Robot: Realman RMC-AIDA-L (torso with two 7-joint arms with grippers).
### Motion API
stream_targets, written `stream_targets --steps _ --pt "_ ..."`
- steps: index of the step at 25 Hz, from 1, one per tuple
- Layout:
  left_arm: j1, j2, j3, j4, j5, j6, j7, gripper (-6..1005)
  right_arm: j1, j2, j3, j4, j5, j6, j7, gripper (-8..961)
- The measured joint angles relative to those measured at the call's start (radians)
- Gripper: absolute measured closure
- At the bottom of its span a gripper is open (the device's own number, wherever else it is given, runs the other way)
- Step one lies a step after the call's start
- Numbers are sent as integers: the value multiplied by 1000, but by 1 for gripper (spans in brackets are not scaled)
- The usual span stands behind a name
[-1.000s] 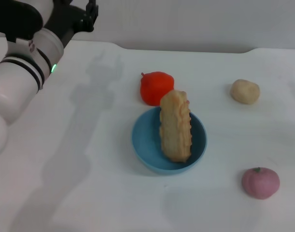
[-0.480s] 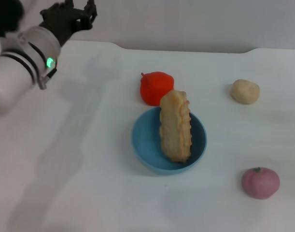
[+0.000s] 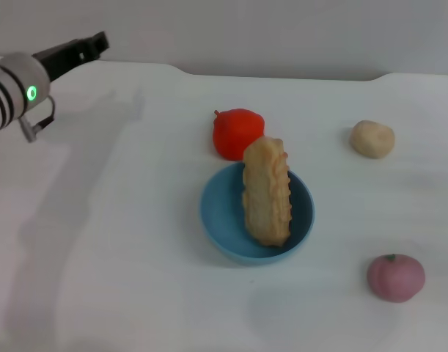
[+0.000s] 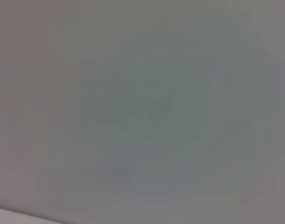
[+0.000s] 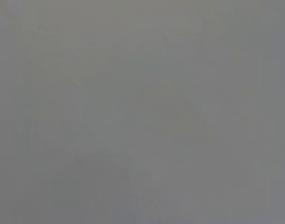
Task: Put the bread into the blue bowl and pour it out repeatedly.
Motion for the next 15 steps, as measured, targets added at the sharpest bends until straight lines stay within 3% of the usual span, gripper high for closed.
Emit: stream_targets --steps 2,4,9,11,12,15 --pt "8 2 -6 -5 -34 23 17 526 0 0 0 3 0 0 -2 559" --pt "3 6 -72 -29 -122 116 28 527 1 0 0 6 0 0 -3 559" --pt "-62 6 -457 -263 -399 526 242 533 8 0 -6 14 0 1 -14 559" --pt "-70 6 -501 -297 -421 569 275 533 11 -1 -6 19 -1 2 -14 559" --pt "-85 4 -623 -390 -473 658 397 533 11 -1 -7 19 -2 2 -14 559" --pt "-75 -5 -661 -416 -521 673 573 532 11 -1 -8 20 -4 2 -14 559"
